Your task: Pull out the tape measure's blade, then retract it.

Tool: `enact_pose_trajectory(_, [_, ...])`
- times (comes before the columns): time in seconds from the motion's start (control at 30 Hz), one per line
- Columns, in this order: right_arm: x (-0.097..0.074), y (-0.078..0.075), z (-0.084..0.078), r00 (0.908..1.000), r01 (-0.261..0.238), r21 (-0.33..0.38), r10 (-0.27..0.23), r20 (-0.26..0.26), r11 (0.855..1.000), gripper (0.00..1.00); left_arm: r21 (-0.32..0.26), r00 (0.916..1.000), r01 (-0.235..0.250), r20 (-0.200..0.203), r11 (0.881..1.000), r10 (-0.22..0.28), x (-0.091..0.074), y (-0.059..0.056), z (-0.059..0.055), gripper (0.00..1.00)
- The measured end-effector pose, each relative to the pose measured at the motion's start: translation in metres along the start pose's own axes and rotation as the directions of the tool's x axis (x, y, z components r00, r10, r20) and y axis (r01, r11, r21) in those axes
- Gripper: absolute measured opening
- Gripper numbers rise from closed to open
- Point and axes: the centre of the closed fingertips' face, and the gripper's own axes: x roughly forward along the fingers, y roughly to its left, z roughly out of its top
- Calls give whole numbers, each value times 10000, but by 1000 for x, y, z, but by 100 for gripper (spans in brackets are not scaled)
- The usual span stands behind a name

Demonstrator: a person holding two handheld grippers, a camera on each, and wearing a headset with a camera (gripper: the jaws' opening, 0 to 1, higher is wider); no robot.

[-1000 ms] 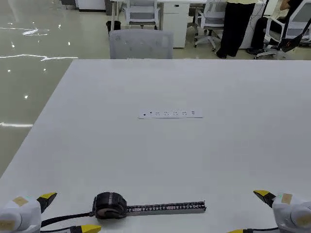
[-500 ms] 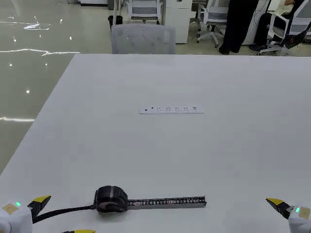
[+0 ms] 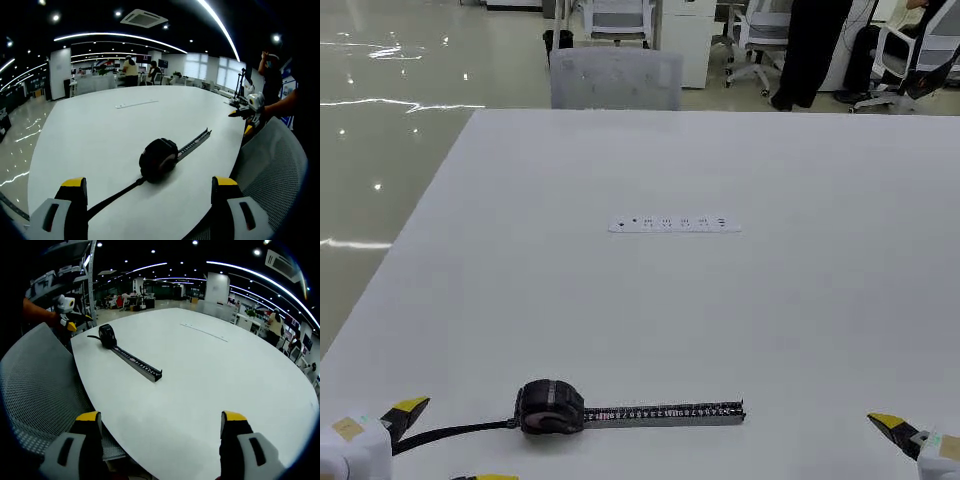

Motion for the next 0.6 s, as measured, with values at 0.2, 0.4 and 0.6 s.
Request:
enact_pose_trajectory(0.2, [0, 8, 2, 9996, -282, 41, 281, 45, 9996, 100, -228, 9990, 429, 88, 9988, -427, -1, -9, 0, 100])
enact_pose_trajectory(0.4, [0, 1, 1, 9997, 204, -16, -204, -168, 9998, 100, 80, 9992, 380, -152, 9992, -379, -1, -13, -6, 100])
enact_pose_trajectory(0.6, [0, 2, 4, 9997, 221, -302, -220, 61, 9993, 100, 655, 9897, 856, 1094, 9942, -924, 1, -20, 8, 100])
